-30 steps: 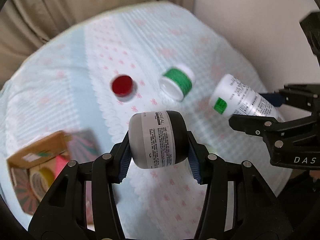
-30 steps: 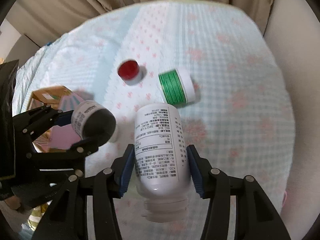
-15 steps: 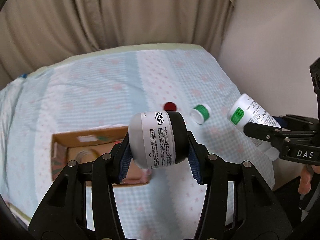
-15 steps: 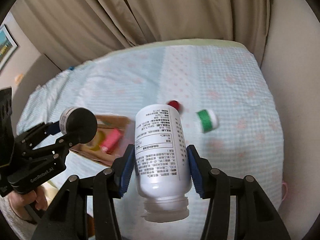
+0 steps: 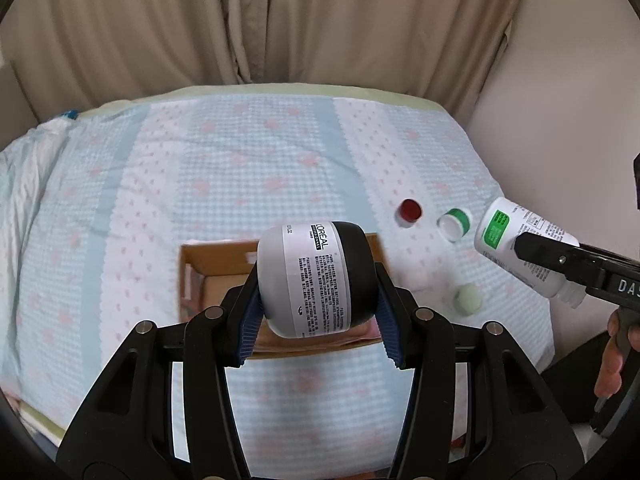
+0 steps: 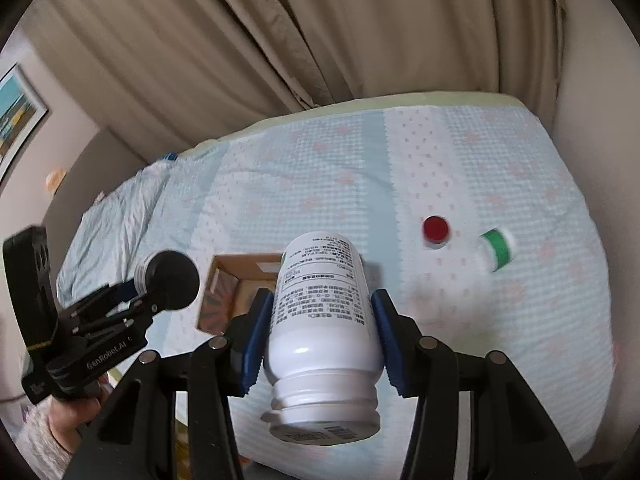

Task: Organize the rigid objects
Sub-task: 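Carry the jar and pill bottle into the cardboard box and release both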

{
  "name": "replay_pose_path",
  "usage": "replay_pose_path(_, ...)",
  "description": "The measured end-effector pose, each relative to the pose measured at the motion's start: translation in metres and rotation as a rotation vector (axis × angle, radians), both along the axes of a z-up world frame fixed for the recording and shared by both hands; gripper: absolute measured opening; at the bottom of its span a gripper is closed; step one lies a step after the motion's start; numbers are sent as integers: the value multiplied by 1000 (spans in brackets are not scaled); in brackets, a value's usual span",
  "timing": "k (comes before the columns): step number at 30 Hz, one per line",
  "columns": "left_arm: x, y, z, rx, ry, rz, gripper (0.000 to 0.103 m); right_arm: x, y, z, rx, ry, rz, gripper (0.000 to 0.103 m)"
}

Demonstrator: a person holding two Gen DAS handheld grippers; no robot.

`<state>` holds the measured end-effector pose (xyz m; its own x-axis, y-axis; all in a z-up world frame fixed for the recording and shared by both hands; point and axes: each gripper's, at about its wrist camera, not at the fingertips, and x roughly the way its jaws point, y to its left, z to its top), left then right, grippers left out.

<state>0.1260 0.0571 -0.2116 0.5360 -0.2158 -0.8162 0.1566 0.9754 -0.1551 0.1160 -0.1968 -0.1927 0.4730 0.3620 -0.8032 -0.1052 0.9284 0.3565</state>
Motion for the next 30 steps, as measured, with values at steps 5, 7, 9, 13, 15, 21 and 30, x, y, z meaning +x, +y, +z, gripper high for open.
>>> replay_pose_path(5,21,50,-20,20,44,-35,46,8,50,-16,18,49,-71,46)
replay_pose_path(7,30,63,-31,25,69,-56,46,10,62,-22,43,69,-99,46)
replay_pose_path(9,39,71,-43,38,90,-76,46,11,79,-29,39,87,-114,46)
replay_pose_path(13,56,80,-70,47,138,-105,46,20,98,-47,37,131,-137,46)
replay_pose_path(15,64,82,-83,52,159,-114,46,26,105,-58,39,153,-142,46)
replay_pose_path(21,91,83,-131,81,232,-128,46,55,121,-95,28,197,-123,46)
replay_pose_path(30,125,84,-212,120,335,-140,46,103,137,-182,7,310,-97,46)
